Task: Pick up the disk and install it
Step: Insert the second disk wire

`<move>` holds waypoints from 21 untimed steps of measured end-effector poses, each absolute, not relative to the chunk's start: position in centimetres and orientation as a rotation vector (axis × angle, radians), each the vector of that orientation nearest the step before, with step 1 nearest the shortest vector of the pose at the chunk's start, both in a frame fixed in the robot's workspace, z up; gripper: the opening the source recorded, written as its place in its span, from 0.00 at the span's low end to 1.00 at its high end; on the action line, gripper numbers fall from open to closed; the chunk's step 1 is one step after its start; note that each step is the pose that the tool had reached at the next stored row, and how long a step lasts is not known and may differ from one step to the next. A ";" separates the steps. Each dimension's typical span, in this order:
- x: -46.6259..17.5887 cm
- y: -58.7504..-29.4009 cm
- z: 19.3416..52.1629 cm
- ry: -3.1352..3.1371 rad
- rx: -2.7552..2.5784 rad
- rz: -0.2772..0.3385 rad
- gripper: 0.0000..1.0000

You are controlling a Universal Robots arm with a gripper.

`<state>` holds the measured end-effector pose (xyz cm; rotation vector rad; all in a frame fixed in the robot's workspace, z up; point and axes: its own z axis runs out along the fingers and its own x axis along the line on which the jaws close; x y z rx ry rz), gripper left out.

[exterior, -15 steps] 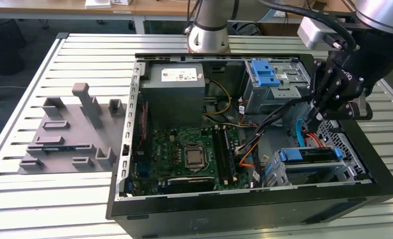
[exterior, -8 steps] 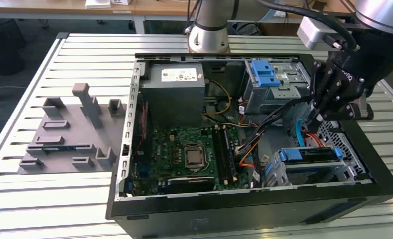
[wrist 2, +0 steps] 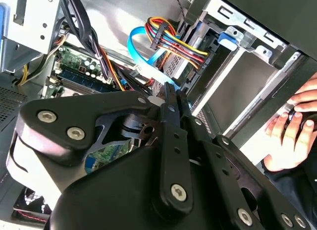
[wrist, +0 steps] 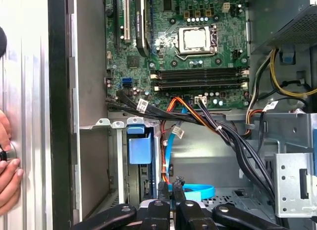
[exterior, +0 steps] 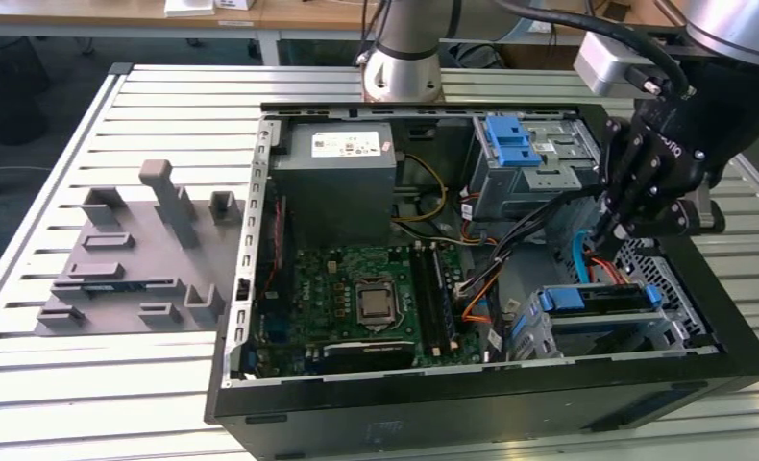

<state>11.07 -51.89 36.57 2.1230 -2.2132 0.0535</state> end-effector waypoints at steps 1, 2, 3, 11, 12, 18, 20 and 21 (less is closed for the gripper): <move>11.1 -51.9 36.6 -2.212 2.122 0.056 0.17; 11.1 -51.9 36.5 -2.211 2.120 0.059 0.17; 11.1 -51.9 36.5 -2.209 2.119 0.062 0.18; 11.1 -51.9 36.4 -2.198 2.108 0.086 0.25; 11.1 -51.9 36.3 -2.196 2.105 0.091 0.25; 11.1 -51.9 36.1 -2.186 2.095 0.111 0.16; 11.1 -51.9 36.1 -2.189 2.098 0.105 0.16; 11.1 -51.9 36.0 -2.195 2.104 0.093 0.16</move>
